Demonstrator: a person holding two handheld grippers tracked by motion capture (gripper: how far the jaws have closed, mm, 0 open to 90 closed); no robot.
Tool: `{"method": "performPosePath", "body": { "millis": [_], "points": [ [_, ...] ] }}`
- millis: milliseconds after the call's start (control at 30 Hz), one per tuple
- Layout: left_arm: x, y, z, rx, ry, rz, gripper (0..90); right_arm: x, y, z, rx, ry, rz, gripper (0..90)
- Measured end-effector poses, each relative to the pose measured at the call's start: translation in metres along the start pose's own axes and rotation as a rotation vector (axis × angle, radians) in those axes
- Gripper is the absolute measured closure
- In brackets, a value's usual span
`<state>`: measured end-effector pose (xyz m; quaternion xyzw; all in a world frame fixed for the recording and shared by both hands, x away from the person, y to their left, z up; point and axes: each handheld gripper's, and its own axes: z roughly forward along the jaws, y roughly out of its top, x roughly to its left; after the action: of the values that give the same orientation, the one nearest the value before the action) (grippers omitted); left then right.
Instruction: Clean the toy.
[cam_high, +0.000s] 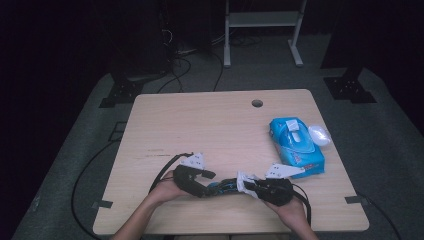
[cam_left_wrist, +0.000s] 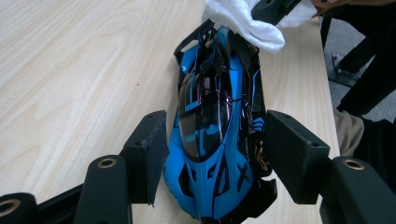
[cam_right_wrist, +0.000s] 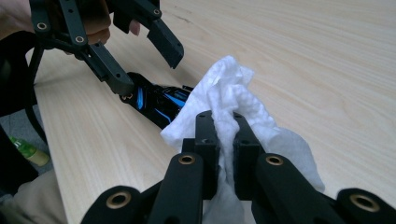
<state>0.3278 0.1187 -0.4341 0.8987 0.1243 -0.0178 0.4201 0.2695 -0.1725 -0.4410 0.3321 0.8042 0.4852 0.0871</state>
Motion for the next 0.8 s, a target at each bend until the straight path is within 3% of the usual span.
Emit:
{"method": "performPosePath", "body": {
  "millis": [167,433,800],
  "points": [
    [-0.005,-0.002,0.004,0.004,0.0,0.023,39.8,0.001,-0.004,-0.002,0.013,0.009,-0.001,83.9],
    [-0.009,-0.008,0.011,0.007,-0.014,0.023,39.0,0.005,-0.01,-0.003,0.038,0.007,-0.015,83.8],
    [-0.017,-0.011,0.018,0.036,-0.002,0.069,38.2,0.006,-0.021,0.0,0.088,-0.002,-0.03,83.8]
  ]
}}
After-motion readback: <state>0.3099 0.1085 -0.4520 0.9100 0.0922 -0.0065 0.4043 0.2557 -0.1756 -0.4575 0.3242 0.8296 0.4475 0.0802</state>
